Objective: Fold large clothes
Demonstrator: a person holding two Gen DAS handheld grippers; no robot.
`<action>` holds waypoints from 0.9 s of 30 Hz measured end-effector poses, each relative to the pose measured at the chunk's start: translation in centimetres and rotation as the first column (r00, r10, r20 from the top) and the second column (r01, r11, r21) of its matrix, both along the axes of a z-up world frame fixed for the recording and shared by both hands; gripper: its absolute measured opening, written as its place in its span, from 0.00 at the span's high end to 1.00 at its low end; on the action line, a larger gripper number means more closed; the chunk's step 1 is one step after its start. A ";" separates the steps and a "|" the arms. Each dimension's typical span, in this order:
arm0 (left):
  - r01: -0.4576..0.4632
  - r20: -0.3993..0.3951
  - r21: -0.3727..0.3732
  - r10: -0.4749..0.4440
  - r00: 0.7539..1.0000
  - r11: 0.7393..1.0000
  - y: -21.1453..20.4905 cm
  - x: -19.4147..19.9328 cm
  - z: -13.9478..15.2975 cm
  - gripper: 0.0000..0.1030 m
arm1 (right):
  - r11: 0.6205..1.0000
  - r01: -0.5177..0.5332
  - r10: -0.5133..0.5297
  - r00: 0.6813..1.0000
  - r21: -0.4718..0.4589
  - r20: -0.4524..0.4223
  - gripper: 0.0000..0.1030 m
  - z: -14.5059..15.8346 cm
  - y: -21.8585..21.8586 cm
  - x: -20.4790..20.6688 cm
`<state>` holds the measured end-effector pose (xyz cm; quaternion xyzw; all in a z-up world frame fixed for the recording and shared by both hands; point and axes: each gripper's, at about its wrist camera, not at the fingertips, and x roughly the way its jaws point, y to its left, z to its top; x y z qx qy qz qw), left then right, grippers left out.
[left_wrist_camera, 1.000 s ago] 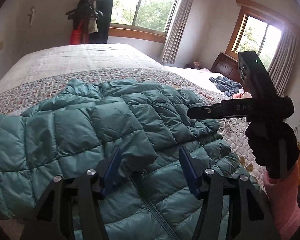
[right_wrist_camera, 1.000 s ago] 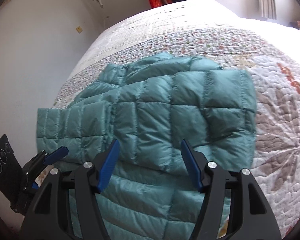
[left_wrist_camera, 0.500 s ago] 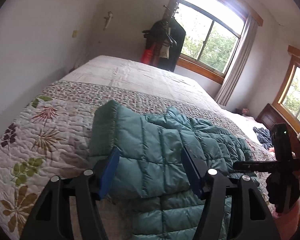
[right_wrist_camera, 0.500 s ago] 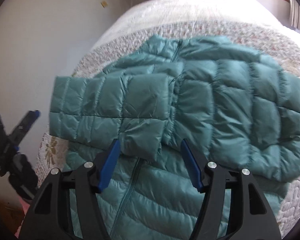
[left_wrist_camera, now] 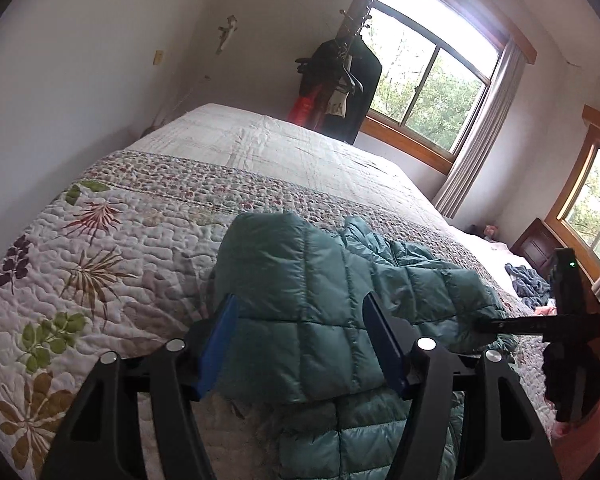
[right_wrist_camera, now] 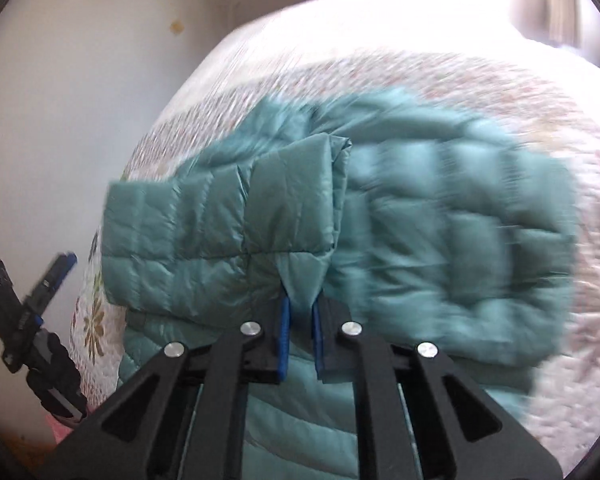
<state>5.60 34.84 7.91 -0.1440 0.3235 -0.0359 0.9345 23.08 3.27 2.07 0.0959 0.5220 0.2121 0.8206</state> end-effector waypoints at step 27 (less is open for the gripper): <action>0.047 -0.071 0.187 -0.034 0.997 0.981 -5.2 4.3 -2.2 0.37 | 0.967 0.226 -0.211 0.970 -0.119 0.121 0.73 1.1 -7.1 -2.0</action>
